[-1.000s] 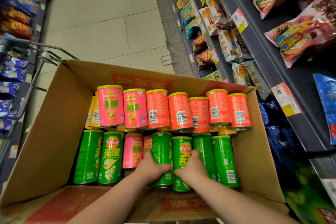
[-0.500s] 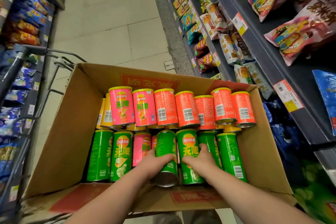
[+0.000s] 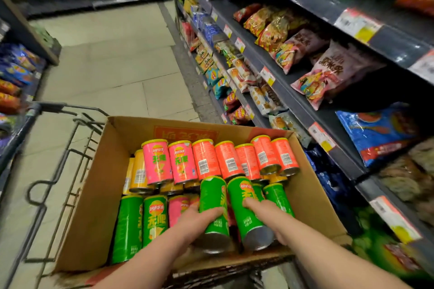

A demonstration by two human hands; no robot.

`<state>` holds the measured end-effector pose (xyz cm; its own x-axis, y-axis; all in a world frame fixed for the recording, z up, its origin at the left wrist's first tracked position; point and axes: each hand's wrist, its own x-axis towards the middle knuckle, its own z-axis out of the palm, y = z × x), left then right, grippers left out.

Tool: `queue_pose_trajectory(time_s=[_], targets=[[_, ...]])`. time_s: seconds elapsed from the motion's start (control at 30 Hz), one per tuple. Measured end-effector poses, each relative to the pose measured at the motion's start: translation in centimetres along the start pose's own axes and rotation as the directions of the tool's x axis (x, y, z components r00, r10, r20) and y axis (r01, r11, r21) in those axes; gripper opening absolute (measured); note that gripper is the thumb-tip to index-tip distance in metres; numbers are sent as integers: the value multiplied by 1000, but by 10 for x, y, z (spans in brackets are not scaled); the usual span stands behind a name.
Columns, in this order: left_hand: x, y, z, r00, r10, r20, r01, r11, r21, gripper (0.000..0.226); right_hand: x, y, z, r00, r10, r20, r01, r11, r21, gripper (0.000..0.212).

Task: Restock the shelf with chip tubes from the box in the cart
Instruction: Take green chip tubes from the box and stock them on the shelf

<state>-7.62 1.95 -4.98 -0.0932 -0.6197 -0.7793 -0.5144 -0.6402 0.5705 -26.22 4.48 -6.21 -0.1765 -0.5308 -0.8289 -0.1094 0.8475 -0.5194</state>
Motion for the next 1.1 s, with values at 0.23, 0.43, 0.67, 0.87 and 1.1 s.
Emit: queue_pose_trajectory(time_s=[0.23, 0.43, 0.67, 0.87, 1.1], targets=[[-26, 2, -1, 970, 240, 47, -238, 970, -55, 37, -51, 13, 6, 967, -182, -176, 205, 971, 124, 71], [-46, 5, 12, 924, 343, 169, -336, 939, -70, 49, -100, 34, 2, 919, -200, -340, 285, 932, 222, 55], [-75, 16, 37, 838, 456, 299, -435, 890, -139, 61, -149, 57, -14, 854, -247, -459, 402, 871, 280, 41], [-108, 41, 58, 766, 569, 300, -543, 822, -171, 58, -184, 64, -41, 789, -303, -535, 505, 816, 282, 40], [-165, 79, 132, 642, 687, 339, -662, 721, -205, 61, -243, 97, -115, 667, -327, -670, 622, 738, 260, 47]])
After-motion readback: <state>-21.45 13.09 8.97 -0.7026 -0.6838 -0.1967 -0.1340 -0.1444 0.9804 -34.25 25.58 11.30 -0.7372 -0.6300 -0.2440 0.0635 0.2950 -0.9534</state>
